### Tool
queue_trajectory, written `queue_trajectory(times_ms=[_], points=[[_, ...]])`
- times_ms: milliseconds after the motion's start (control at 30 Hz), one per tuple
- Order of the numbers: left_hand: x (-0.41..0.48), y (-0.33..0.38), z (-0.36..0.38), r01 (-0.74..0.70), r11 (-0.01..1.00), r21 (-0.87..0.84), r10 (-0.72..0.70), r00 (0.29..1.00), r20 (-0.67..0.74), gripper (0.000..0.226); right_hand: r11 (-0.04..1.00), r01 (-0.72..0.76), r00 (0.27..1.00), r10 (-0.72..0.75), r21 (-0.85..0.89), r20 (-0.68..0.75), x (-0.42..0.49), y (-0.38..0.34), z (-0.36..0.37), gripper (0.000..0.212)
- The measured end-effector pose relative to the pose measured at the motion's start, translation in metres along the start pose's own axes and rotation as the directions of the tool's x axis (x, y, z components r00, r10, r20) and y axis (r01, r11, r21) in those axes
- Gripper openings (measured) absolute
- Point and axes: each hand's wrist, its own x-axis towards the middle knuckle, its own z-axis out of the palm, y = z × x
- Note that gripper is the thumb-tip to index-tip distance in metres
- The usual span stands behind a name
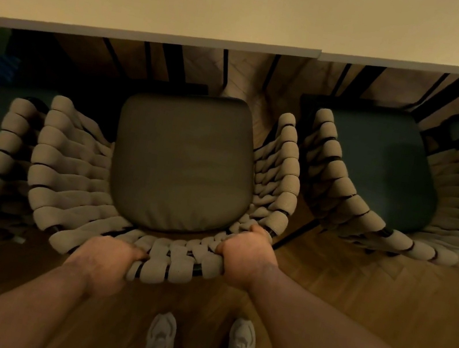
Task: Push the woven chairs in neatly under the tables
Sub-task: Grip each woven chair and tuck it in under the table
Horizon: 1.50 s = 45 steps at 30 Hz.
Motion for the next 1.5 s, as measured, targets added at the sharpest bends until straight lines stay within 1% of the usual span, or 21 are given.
queue_trajectory(times_ms=[133, 267, 400, 500, 700, 833, 1000, 1067, 1133, 1167, 1200, 1267, 1333, 1367, 1433, 1500], points=[[0.000, 0.004, -0.004, 0.018, 1.000, -0.018, -0.018, 1.000, 0.006, 0.045, 1.000, 0.003, 0.999, -0.004, 0.014, 0.033, -0.004, 0.004, -0.007, 0.013], [-0.001, 0.005, -0.003, 0.042, 0.998, -0.049, -0.042, 0.999, 0.002, 0.044, 1.000, -0.003, 1.000, 0.003, 0.022, 0.010, -0.005, 0.006, -0.007, 0.011], [-0.001, 0.009, -0.009, 0.038, 0.999, -0.015, -0.038, 0.999, 0.006, 0.045, 0.999, -0.003, 1.000, 0.002, 0.035, 0.022, -0.003, 0.008, -0.006, 0.010], [0.002, 0.019, -0.011, 0.038, 0.999, -0.028, -0.039, 0.999, -0.009, 0.044, 0.998, -0.025, 0.999, 0.023, 0.053, 0.033, -0.001, 0.017, -0.006, 0.012], [0.007, 0.026, -0.014, 0.064, 0.998, -0.017, -0.064, 0.998, 0.008, 0.047, 1.000, -0.025, 1.000, 0.025, 0.001, -0.015, 0.003, 0.024, 0.001, 0.016], [0.006, 0.031, -0.016, 0.102, 0.995, -0.018, -0.101, 0.995, 0.016, 0.047, 0.999, -0.048, 0.999, 0.048, 0.026, -0.021, 0.001, 0.022, 0.003, 0.019], [0.003, 0.043, -0.012, 0.193, 0.978, -0.073, -0.195, 0.980, -0.024, 0.039, 0.998, -0.049, 0.997, 0.051, 0.038, -0.050, -0.004, 0.021, 0.003, 0.025], [-0.001, 0.048, -0.009, 0.223, 0.972, -0.078, -0.228, 0.971, -0.071, 0.036, 0.999, -0.040, 0.998, 0.041, 0.035, -0.045, -0.010, 0.019, 0.000, 0.031], [-0.009, 0.053, -0.009, 0.241, 0.969, -0.062, -0.246, 0.962, -0.118, 0.032, 0.997, -0.035, 0.999, 0.036, 0.066, -0.012, -0.019, 0.015, -0.004, 0.038], [-0.013, 0.055, -0.009, 0.240, 0.969, -0.057, -0.246, 0.961, -0.123, 0.032, 0.994, -0.042, 0.999, 0.041, 0.105, 0.015, -0.023, 0.013, -0.007, 0.037], [-0.019, 0.057, -0.011, 0.234, 0.970, -0.060, -0.239, 0.964, -0.115, 0.038, 0.985, -0.063, 0.997, 0.057, 0.161, 0.042, -0.026, 0.012, -0.012, 0.035], [-0.035, 0.055, -0.020, 0.219, 0.969, -0.116, -0.227, 0.971, -0.069, 0.058, 0.954, -0.119, 0.991, 0.097, 0.274, 0.092, -0.035, 0.014, -0.029, 0.028], [-0.056, 0.051, -0.029, 0.242, 0.940, -0.240, -0.258, 0.965, -0.038, 0.076, 0.941, -0.140, 0.988, 0.114, 0.307, 0.100, -0.046, 0.015, -0.053, 0.025], [-0.068, 0.049, -0.033, 0.264, 0.916, -0.303, -0.286, 0.958, -0.030, 0.081, 0.939, -0.141, 0.988, 0.116, 0.315, 0.099, -0.052, 0.014, -0.065, 0.025], [-0.092, 0.042, -0.036, 0.304, 0.875, -0.377, -0.351, 0.934, -0.061, 0.086, 0.940, -0.124, 0.991, 0.102, 0.319, 0.084, -0.062, 0.009, -0.088, 0.029], [-0.116, 0.033, -0.038, 0.334, 0.839, -0.428, -0.419, 0.900, -0.118, 0.088, 0.949, -0.085, 0.996, 0.074, 0.302, 0.050, -0.069, 0.000, -0.110, 0.039]])
